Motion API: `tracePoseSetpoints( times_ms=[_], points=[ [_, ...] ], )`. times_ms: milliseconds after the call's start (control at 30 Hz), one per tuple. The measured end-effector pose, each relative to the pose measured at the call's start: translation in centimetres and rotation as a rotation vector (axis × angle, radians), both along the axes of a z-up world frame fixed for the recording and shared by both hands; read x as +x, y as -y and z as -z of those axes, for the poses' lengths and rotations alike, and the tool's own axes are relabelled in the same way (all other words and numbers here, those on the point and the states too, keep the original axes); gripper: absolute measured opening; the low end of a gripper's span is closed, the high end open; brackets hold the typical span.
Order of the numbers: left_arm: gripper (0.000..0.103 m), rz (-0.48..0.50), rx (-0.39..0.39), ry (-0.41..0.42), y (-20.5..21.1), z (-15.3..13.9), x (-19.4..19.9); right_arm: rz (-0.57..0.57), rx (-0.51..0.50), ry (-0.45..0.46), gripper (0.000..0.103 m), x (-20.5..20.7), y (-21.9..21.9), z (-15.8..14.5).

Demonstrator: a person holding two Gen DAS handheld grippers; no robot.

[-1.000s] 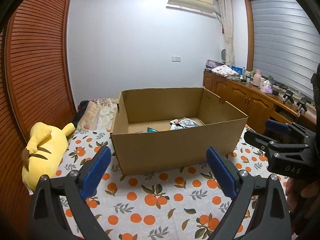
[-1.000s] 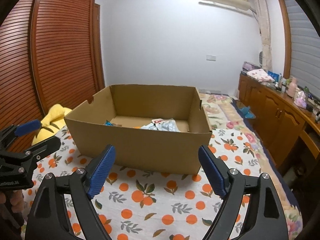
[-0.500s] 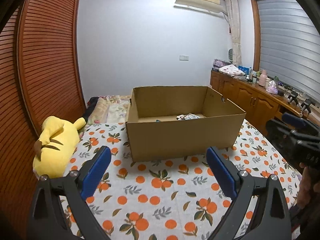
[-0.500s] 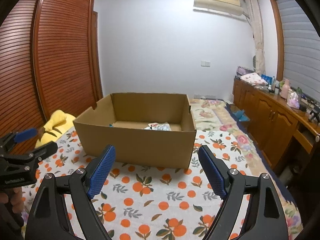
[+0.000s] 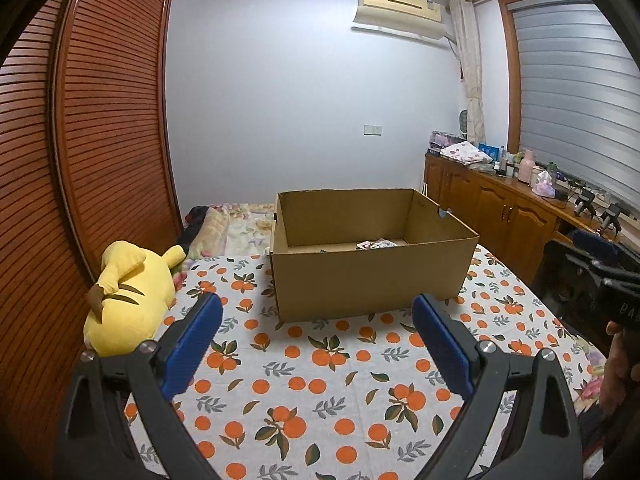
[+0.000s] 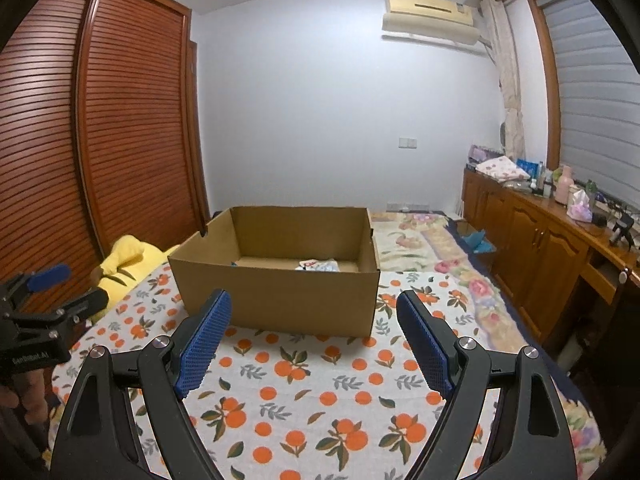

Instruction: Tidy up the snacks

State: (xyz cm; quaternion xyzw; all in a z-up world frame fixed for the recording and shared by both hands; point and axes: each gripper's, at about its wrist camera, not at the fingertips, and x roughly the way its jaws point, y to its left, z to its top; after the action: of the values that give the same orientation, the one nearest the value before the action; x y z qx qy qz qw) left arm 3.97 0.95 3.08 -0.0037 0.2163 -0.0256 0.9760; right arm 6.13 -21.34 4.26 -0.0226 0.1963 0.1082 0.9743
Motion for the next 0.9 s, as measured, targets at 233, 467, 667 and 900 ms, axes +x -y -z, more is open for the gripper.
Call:
tracePoseSetpoints(
  times_ms=[233,467,667,900],
  points=[
    [0.097,0.006,-0.003,0.010,0.14,-0.32,-0.52,0.001,0.009,-0.008,0.087,-0.68,0.22,0.44],
    [0.097,0.006,-0.005,0.007,0.26,-0.35,-0.66,0.003,0.012,-0.018,0.087,-0.89,0.44,0.83],
    [0.097,0.004,0.000,0.004,0.24,-0.16,-0.66,-0.002,0.015,-0.025,0.087,-1.03,0.54,0.99],
    [0.097,0.007,-0.004,0.002,0.00,0.17,-0.53,-0.004,0.016,-0.025,0.087,-1.09,0.55,0.98]
  ],
)
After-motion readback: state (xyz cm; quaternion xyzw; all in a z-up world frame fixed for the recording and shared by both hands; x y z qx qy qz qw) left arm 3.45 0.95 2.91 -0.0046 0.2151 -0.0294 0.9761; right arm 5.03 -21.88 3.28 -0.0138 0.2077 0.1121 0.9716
